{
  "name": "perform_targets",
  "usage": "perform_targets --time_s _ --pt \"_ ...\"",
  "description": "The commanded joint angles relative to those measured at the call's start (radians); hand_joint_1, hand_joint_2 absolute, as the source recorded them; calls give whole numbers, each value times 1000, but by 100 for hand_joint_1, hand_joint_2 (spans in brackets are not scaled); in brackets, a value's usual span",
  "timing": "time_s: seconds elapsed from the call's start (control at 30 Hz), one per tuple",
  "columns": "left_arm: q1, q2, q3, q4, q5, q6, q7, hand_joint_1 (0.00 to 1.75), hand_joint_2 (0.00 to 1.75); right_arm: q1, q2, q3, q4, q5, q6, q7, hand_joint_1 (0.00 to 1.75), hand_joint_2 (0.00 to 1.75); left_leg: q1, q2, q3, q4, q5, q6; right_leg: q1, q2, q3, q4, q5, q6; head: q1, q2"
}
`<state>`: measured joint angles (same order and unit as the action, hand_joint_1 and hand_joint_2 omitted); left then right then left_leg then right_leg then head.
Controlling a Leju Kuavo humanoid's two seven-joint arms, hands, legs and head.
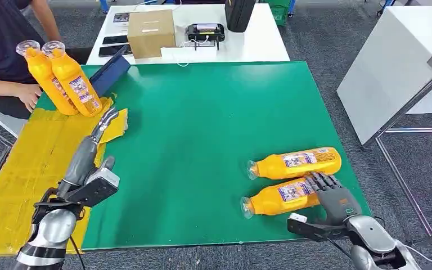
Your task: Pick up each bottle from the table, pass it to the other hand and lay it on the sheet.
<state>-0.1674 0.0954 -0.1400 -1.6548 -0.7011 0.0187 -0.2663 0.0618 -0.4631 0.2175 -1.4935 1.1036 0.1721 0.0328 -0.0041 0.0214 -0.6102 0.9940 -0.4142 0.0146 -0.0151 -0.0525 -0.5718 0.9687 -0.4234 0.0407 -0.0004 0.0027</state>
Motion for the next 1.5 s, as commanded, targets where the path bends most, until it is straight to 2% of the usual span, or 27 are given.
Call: perform_targets --time_s 0.03,0.13,0.17,0.2,0.23,0.37,0.4,0.43,0.47,0.5,0.6,0.67,0.77,0.83,0.9,0.97,1.03,1.07,1.1,1.13,1.17,1.27,1.33,1.37,1.4,1.43,1.5 --pt "-143 -25 -80 137 29 -29 6 0 0 7 -119 189 151 -87 105 -60 175 175 2 -6 4 0 0 -1 1 -1 6 -2 -1 -1 0 0" --pt "-153 -22 -94 153 44 -38 11 0 0 48 -160 230 148 -118 107 -57 175 175 3 -7 9 0 -1 -1 2 -4 1 -3 -2 -1 1 0" --pt "-159 -25 -98 158 51 -40 6 0 0 54 -164 247 144 -121 105 -55 175 175 3 -10 11 -1 -1 0 2 -6 4 -5 -3 -1 0 0" --pt "-163 -26 -107 155 53 -41 12 0 0 58 -172 268 147 -135 103 -44 175 175 2 -6 14 -1 -3 2 1 -4 7 -5 -4 2 1 0" --pt "-172 -25 -120 155 57 -42 15 0 0 56 -181 308 145 -142 95 -31 175 175 3 -10 15 -2 -2 1 2 -6 9 -6 -4 1 0 0" --pt "-182 -26 -133 170 69 -43 16 0 0 59 -204 383 163 -166 90 -12 175 175 5 -5 23 -1 -7 2 3 -3 17 -9 -5 3 1 0" --pt "-190 -26 -142 172 69 -44 16 0 0 55 -211 410 166 -176 93 -8 175 175 6 -9 25 -3 -6 2 4 -5 21 -11 -5 2 0 0" --pt "-189 -26 -143 177 71 -44 19 0 0 56 -214 425 172 -182 92 1 173 175 6 -7 29 -2 -8 2 4 -5 24 -11 -6 3 1 0" --pt "-191 -27 -144 182 76 -44 14 0 0 55 -218 445 184 -188 82 6 93 175 6 -10 29 -3 -7 2 4 -6 24 -13 -6 2 0 0" --pt "-194 -29 -147 180 79 -43 14 0 0 51 -221 471 191 -184 74 13 0 175 7 -6 33 -2 -10 2 4 -4 27 -12 -7 2 0 0" --pt "-207 -31 -162 181 82 -44 22 0 0 44 -231 527 197 -195 69 30 0 175 9 -10 36 -4 -9 2 5 -6 33 -18 -7 2 1 0" --pt "-206 -28 -160 204 84 -43 18 0 0 49 -241 543 217 -210 60 38 0 175 9 -2 40 -1 -13 3 6 -1 36 -17 -8 2 -1 0" --pt "-205 -28 -159 208 86 -42 14 0 0 52 -244 544 220 -213 54 37 0 175 11 -6 42 -3 -13 2 7 -2 39 -21 -7 2 2 0" --pt "-205 -28 -159 212 88 -39 11 0 0 49 -245 546 222 -213 54 37 0 175 13 0 47 -2 -17 3 9 2 45 -22 -8 2 2 0" --pt "-214 -29 -169 201 90 -41 7 0 0 40 -259 577 207 -227 62 40 0 175 12 -9 42 -4 -13 3 8 -3 42 -25 -8 1 2 0" --pt "-221 -31 -174 208 92 -42 9 0 0 44 -268 600 204 -247 63 55 0 175 16 -2 51 -1 -17 4 11 0 52 -28 -10 3 2 0" --pt "-225 -32 -177 214 95 -42 7 0 0 45 -285 617 200 -272 62 70 0 175 17 -4 51 -2 -17 4 13 -1 54 -30 -9 3 2 0" --pt "-231 -31 -180 223 98 -39 7 0 0 46 -294 618 185 -293 47 77 171 175 17 -7 51 -3 -16 5 12 -3 55 -32 -10 3 2 0" --pt "-235 -32 -181 223 98 -42 13 0 0 44 -286 612 178 -309 47 91 175 175 17 -3 54 -2 -19 6 12 -1 58 -31 -10 3 2 0" --pt "-230 -29 -184 208 99 -41 14 0 0 48 -296 613 149 -318 51 99 175 175 17 -7 52 -3 -17 6 12 -3 57 -34 -9 3 2 0" --pt "-231 -28 -186 200 99 -44 20 0 0 46 -297 613 135 -321 61 108 175 175 18 -2 55 -1 -20 7 13 0 60 -34 -10 4 2 0" --pt "-231 -28 -186 200 99 -44 20 0 0 46 -297 613 135 -321 61 108 175 175 17 -8 53 -3 -20 8 12 -3 61 -36 -10 4 2 0" --pt "-231 -28 -186 200 99 -44 20 0 0 46 -297 613 135 -321 61 108 175 175 18 -3 59 -1 -24 8 13 0 67 -37 -12 6 2 0" --pt "-231 -28 -186 200 99 -44 20 0 0 46 -297 613 135 -321 61 108 175 175 17 -6 55 -3 -22 8 12 -1 64 -38 -11 6 2 0" --pt "-225 -25 -182 201 100 -43 27 0 0 50 -283 593 141 -353 47 123 175 175 18 -2 60 -1 -25 9 13 1 68 -38 -12 6 2 0" --pt "-216 -19 -175 202 101 -39 28 0 0 43 -263 579 154 -370 19 124 175 175 17 -6 56 -2 -23 9 12 -1 65 -38 -11 6 2 0" --pt "-201 -13 -162 194 104 -37 26 0 0 28 -233 558 159 -391 6 127 175 175 17 -3 59 -3 -24 10 13 1 67 -40 -11 6 2 0"
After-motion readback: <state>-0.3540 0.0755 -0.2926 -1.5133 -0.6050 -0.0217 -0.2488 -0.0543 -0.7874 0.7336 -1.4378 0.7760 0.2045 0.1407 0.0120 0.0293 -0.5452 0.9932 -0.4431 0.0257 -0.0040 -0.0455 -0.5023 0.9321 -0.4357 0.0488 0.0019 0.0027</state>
